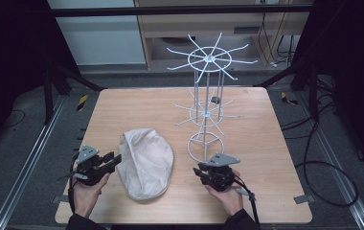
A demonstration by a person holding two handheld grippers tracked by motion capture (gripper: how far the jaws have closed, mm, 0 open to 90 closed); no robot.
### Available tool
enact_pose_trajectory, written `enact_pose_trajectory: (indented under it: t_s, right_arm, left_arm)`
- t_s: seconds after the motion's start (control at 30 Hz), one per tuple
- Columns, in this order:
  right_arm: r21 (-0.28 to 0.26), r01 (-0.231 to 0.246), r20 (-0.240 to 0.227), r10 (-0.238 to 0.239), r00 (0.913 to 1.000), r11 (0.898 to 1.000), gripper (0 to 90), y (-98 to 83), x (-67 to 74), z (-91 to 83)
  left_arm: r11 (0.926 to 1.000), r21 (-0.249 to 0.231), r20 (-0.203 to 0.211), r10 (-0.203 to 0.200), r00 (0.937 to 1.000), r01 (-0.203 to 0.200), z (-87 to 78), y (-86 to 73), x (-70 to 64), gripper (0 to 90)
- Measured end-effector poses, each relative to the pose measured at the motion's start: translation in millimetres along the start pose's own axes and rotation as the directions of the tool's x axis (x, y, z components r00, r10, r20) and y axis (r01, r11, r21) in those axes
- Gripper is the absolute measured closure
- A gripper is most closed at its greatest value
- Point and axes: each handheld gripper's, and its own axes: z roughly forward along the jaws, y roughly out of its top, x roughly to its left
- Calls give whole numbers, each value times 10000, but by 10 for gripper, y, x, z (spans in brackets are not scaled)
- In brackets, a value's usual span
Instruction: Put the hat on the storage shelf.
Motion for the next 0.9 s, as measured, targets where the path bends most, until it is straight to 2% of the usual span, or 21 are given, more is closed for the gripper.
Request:
enact_pose_trajectory:
  t_s: [0.17,0.2,0.23,0.27,0.37,0.47,0.6,0.9]
  right_arm:
    - [-429,-516,618,542,9966,9977,657,-50,-249,-221]
    - [-458,-558,923,598,9939,9974,648,-73,-311,-270]
    - [-458,-558,923,598,9939,9974,648,-73,-311,-270]
    - [-519,-676,1268,737,9892,9964,630,-105,-422,-334]
    - [-483,-741,2020,824,9759,9961,610,-156,-566,-431]
    - [-517,-949,2420,1046,9646,9941,594,-216,-703,-516]
    - [-524,-1187,2764,1286,9524,9915,581,-274,-812,-591]
    - [-216,-1138,3277,1146,9378,9933,552,-365,-953,-660]
  left_arm:
    - [9998,75,15,170,9999,-170,-19,73,-113,544]
    - [9998,86,-7,154,9999,-154,-16,90,-133,526]
    - [9998,86,-7,154,9999,-154,-16,90,-133,508]
    - [9998,153,-27,91,10000,-91,-7,123,-165,491]
    - [9996,271,-73,93,9999,-91,6,161,-213,451]
    - [9991,348,-195,256,9995,-250,21,183,-260,431]
    - [9982,548,-325,245,9992,-227,76,205,-274,407]
    - [9937,1070,-607,408,9973,-342,307,212,-328,382]
